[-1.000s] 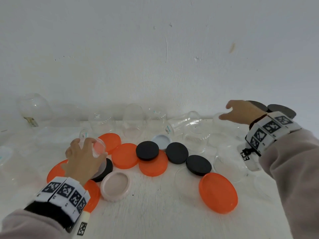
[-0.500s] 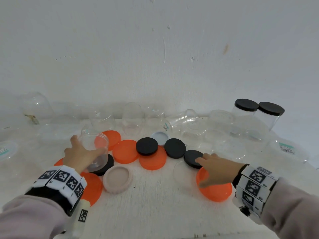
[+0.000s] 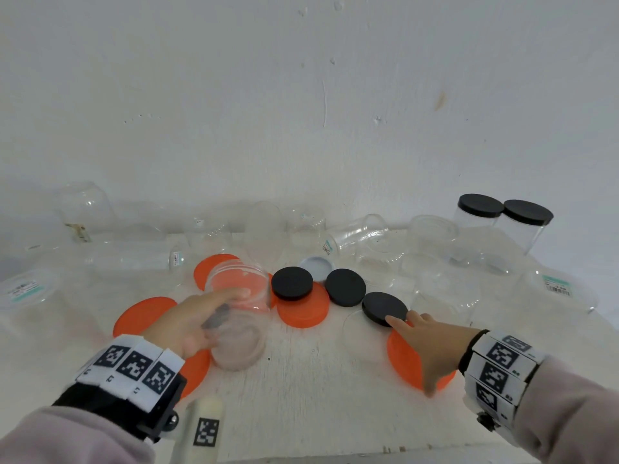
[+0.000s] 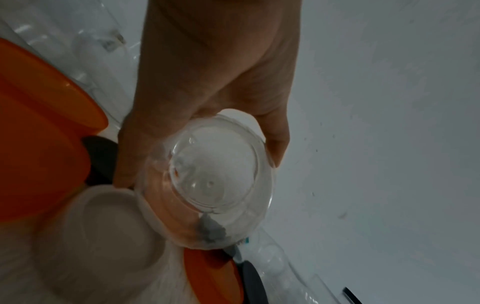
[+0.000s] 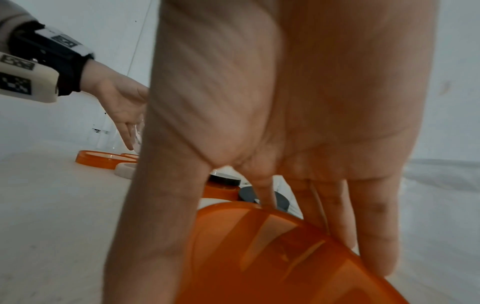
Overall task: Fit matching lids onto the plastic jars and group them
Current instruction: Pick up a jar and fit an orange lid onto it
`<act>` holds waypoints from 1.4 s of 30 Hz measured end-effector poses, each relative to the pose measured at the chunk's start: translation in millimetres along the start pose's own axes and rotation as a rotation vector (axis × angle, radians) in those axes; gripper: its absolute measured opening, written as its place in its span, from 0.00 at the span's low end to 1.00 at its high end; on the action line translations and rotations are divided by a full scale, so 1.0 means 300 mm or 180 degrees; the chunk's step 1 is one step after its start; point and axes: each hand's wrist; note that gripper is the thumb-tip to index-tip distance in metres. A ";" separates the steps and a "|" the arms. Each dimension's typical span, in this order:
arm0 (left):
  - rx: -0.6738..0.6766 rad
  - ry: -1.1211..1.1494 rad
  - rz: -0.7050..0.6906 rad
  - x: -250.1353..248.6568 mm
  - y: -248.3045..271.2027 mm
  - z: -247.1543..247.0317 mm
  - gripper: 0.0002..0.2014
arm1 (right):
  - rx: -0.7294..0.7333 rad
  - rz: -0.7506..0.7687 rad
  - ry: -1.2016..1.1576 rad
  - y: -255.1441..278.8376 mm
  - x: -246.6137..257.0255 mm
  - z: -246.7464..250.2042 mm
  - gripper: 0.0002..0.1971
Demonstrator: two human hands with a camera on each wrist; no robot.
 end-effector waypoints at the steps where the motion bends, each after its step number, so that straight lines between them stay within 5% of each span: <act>1: 0.0053 -0.0038 -0.0025 0.009 0.011 -0.012 0.19 | -0.0061 0.0018 -0.0045 0.002 0.000 -0.001 0.62; 10: 0.0378 -0.0897 -0.0482 0.116 0.029 -0.091 0.54 | -0.0567 0.0385 -0.0993 0.031 0.006 0.098 0.56; 14: 0.0639 -0.1200 -0.0656 0.159 0.021 -0.111 0.55 | -0.0748 0.0538 -0.1428 0.039 0.014 0.189 0.58; 20: 0.0383 -0.1836 -0.0998 0.210 -0.008 -0.162 0.52 | -0.0874 0.0572 -0.1618 0.026 0.030 0.298 0.59; 30: 0.0959 -0.2119 -0.1390 0.228 -0.014 -0.192 0.56 | -0.0698 0.0828 -0.1071 0.015 0.162 0.387 0.56; 35: 0.1311 -0.1783 -0.1673 0.211 -0.017 -0.197 0.40 | -0.0613 0.0942 -0.0712 0.003 0.228 0.406 0.54; 42: 0.1484 -0.1848 -0.1583 0.217 -0.029 -0.161 0.53 | -0.0507 0.0923 -0.0511 -0.013 0.274 0.423 0.54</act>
Point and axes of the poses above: each hand's wrist, its own y-axis away from the middle knuckle, its own z-axis out of the back of the hand, x = y × z, and after that the axes turned 7 degrees about y, right-handed
